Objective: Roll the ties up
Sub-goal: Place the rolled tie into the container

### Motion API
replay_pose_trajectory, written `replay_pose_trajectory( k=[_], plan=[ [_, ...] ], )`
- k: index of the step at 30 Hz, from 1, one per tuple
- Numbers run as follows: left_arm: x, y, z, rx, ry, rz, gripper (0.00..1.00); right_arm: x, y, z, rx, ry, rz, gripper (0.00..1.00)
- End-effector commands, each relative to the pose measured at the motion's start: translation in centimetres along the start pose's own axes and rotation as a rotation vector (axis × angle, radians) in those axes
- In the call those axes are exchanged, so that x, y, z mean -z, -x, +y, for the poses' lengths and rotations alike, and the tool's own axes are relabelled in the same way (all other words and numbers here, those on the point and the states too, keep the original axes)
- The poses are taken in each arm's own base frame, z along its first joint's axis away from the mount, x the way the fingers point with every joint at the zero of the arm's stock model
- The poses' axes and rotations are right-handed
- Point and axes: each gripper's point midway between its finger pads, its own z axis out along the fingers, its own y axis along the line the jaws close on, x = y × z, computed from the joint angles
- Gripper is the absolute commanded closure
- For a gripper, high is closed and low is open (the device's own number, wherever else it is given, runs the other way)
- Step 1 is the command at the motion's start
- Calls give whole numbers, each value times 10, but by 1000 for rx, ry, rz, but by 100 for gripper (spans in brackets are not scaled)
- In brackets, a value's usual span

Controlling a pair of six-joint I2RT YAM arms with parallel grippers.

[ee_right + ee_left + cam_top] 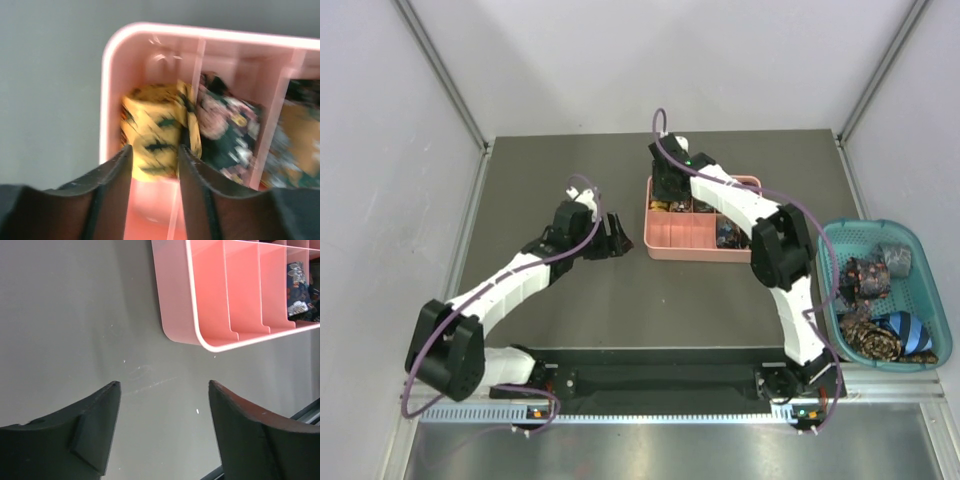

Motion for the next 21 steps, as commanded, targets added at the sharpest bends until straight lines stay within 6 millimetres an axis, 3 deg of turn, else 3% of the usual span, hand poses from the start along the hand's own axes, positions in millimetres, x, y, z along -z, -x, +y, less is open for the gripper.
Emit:
replay_pose_trajectory(
  k=[1,2,3,4,5,6,7,8,9,10,11,12,13,14,15,16,17,18,20,21],
  plan=[
    [18,21,-11,-50,-49,-120,22,81,57,14,43,61,-271,53],
    [22,22,-12,-55,-57,-137,21,92,56,15,80,67,-304,48],
    [28,21,-12,-67,-64,-155,19,127,70,14,70,99,-383,43],
    [34,21,-11,-75,-65,-183,7,147,67,9,84,118,-435,33],
    [39,27,-14,-81,-76,-210,1,134,54,8,109,115,-421,27],
    [40,21,-10,-84,-73,-210,1,166,60,4,100,149,-487,22],
    [43,22,-10,-85,-73,-228,1,160,42,-6,112,143,-496,8],
    [45,19,-8,-87,-70,-231,1,170,35,-9,121,155,-526,1],
    [51,20,-10,-98,-91,-269,1,205,38,-17,97,193,-605,0],
    [54,19,-11,-101,-100,-282,1,189,7,-35,105,171,-573,0],
    [60,16,-10,-107,-116,-302,1,222,15,-42,52,216,-670,0],
    [62,13,-11,-113,-129,-308,1,226,6,-51,44,219,-683,0],
    [65,10,-12,-117,-142,-314,1,213,-20,-64,53,202,-651,0],
    [69,4,-10,-118,-154,-327,1,217,-28,-71,47,207,-656,0],
    [71,1,-10,-123,-169,-335,1,234,-32,-78,38,231,-695,0],
    [74,-2,-10,-122,-177,-344,1,225,-50,-87,52,222,-672,0],
    [76,-9,-7,-120,-183,-351,1,238,-54,-96,32,233,-699,0],
    [78,-11,-7,-120,-197,-358,1,228,-71,-106,36,213,-674,0],
    [79,-20,-4,-115,-208,-353,1,237,-81,-119,7,216,-707,0],
    [78,-24,-5,-118,-220,-347,1,223,-99,-128,17,198,-680,0]
  ],
)
